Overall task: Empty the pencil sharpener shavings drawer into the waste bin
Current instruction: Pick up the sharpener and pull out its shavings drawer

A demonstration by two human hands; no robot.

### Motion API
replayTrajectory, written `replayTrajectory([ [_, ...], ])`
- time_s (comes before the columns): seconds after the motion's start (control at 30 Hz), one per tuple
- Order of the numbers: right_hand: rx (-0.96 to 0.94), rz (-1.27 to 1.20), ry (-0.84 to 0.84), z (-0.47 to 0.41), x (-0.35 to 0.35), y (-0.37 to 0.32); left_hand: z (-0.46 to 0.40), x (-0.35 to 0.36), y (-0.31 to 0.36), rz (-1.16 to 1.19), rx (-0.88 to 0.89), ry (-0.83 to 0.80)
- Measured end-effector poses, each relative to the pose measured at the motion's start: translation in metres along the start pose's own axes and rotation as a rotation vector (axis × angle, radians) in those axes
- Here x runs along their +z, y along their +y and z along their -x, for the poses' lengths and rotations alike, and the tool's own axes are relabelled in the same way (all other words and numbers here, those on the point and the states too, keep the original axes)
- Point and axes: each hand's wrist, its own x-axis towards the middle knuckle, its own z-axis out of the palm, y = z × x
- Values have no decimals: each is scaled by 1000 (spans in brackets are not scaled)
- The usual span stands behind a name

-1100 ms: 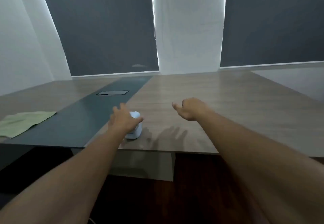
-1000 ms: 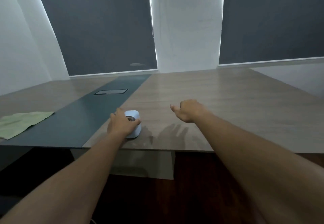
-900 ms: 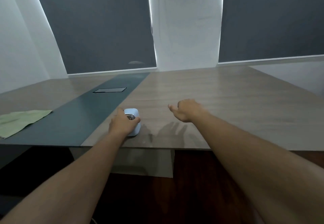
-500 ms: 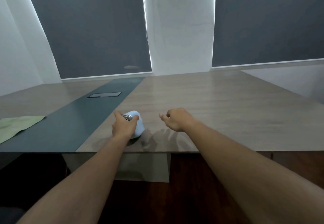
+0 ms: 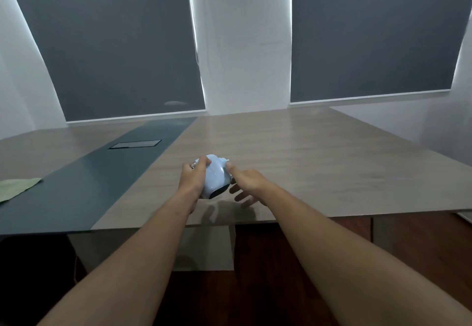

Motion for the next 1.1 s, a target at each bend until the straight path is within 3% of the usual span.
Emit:
replayTrajectory([
  [0.3, -45, -348, -6, 16, -23, 14, 14, 30, 12, 63, 56, -25],
  [0.63, -126, -495, 246, 21, -45, 28, 32, 67, 19, 26, 125, -51],
  [0.8, -84, -538, 451, 21, -68, 31, 43, 78, 28, 4, 146, -81],
  [1.1, -42, -594, 639, 31, -119, 61, 49, 113, 19, -27, 183, -156],
])
